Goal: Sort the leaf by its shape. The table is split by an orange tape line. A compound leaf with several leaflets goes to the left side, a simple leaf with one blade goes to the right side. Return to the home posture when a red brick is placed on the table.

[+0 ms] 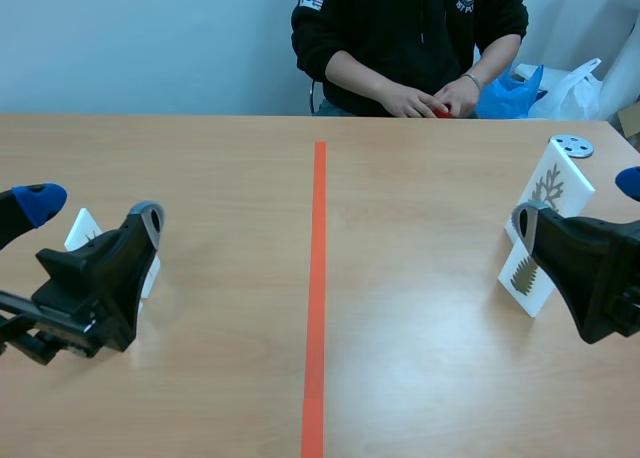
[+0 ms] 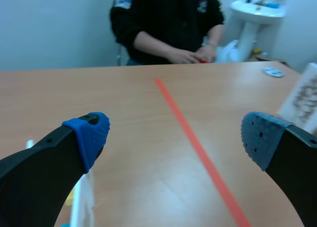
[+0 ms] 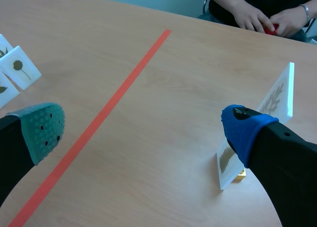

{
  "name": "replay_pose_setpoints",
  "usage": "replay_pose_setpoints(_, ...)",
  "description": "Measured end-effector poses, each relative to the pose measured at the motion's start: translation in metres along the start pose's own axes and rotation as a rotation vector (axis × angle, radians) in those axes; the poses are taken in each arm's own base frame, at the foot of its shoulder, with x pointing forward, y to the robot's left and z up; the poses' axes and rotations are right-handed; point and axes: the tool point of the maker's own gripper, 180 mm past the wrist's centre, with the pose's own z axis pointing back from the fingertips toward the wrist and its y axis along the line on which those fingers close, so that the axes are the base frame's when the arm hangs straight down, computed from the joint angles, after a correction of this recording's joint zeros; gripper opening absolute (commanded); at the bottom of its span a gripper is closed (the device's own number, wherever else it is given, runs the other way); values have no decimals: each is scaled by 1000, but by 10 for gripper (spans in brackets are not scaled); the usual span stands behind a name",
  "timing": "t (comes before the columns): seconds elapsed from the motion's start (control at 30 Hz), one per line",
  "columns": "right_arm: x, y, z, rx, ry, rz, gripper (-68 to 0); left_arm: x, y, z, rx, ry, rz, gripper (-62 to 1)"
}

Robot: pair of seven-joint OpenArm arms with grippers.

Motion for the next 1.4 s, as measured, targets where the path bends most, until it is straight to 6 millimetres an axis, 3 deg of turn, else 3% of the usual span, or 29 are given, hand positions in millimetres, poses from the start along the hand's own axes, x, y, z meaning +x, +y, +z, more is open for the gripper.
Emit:
replay_pose_setpoints(0.1,-1,0,0,0,4,0,4,3,-28,8,-116,58,8,14)
replay_pose_setpoints(0.3,-4,5,0,28,25,3,4,-5,-54,21,-205,243,-31,14)
replay_pose_setpoints(0.5,-5,5,0,30,29,4,4,8,-50,15,-158,226,-17,14)
replay_pose_setpoints(1.4,-1,5,0,30,3,3,4,6,-48,15,-148,230,-17,14)
